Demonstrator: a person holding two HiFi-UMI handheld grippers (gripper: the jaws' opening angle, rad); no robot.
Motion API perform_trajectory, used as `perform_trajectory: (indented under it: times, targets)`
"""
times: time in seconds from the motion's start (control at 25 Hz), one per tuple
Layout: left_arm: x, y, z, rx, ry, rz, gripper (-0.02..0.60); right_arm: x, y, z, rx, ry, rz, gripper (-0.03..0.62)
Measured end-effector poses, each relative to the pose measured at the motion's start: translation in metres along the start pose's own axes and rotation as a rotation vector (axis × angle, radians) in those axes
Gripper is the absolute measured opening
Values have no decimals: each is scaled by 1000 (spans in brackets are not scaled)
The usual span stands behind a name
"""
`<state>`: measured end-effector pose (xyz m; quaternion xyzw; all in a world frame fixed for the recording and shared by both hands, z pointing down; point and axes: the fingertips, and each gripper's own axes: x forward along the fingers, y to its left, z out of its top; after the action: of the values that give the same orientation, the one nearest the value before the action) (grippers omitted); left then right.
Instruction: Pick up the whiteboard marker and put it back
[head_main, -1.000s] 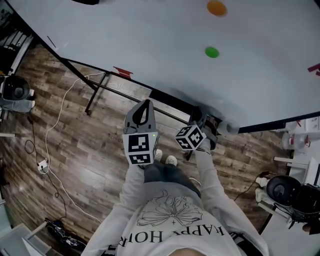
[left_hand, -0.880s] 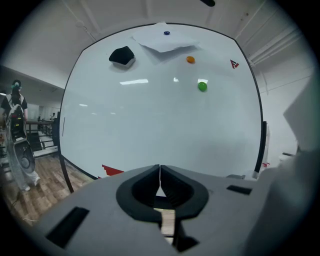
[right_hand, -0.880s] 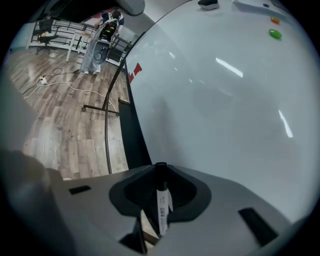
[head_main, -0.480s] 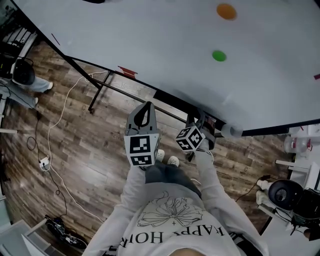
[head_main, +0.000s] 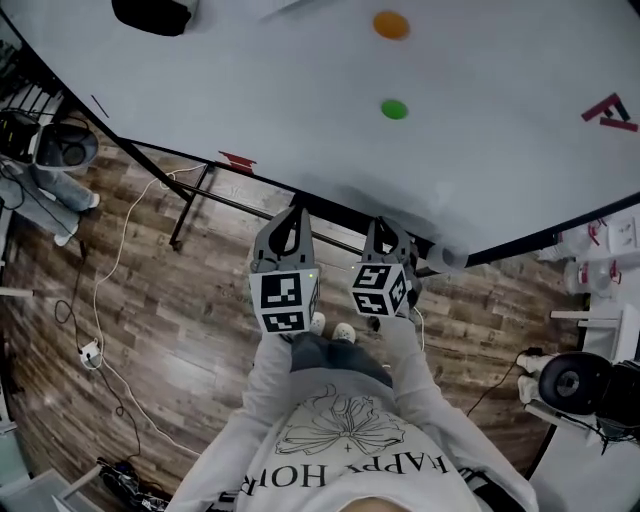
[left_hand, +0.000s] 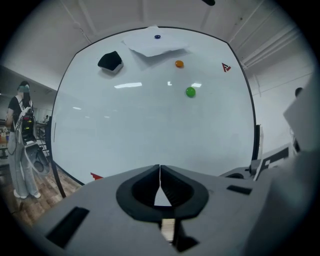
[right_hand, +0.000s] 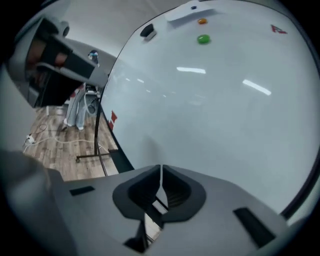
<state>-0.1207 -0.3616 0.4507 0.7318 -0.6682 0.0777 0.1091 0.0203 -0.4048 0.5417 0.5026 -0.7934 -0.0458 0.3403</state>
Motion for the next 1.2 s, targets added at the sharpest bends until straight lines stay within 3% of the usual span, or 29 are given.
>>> perform_trajectory:
  times: [0.28, 0.48, 1.2]
  targets:
    - [-2, -26, 28, 39, -59, -37, 6, -53, -41, 48, 223, -177, -29, 11]
    - [-9, -43, 44, 45, -99, -48, 6, -83, -69, 60, 339, -268, -51, 11]
    - [-44, -46, 63, 64, -160, -26, 6, -121, -89, 72, 408, -366, -89, 8]
